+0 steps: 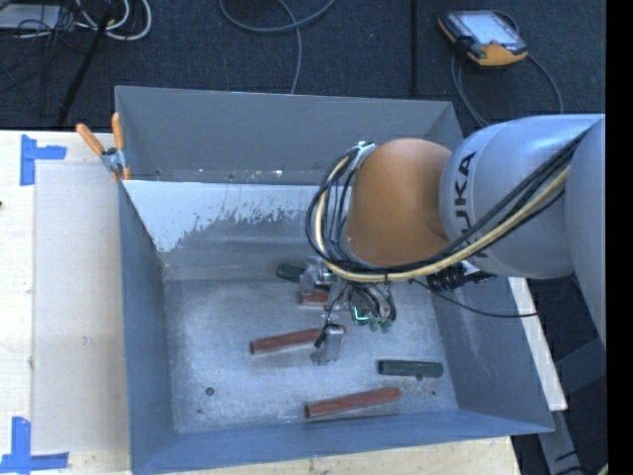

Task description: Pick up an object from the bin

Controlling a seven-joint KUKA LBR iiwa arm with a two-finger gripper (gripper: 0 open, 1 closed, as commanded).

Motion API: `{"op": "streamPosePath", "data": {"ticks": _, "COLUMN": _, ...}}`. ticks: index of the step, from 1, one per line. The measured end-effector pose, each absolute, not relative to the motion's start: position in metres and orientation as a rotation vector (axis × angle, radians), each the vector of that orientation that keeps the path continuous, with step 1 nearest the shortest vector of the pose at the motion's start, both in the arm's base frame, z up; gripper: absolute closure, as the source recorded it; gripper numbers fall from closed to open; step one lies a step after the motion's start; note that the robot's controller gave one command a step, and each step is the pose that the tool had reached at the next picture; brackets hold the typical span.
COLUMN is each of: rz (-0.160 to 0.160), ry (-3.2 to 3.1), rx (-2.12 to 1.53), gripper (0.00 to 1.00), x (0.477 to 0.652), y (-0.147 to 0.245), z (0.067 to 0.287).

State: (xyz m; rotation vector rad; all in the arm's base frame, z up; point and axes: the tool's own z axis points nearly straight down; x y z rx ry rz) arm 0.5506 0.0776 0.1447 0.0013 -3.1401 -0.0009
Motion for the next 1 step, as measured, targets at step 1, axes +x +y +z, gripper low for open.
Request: {"op": "streamPosePath", "data": {"ticks": 1, "rz": -0.002, "ry": -3.139, "rx": 0.014, "gripper": 1.0, "x": 0.568, "y": 0.0881, "z": 0.0697}}
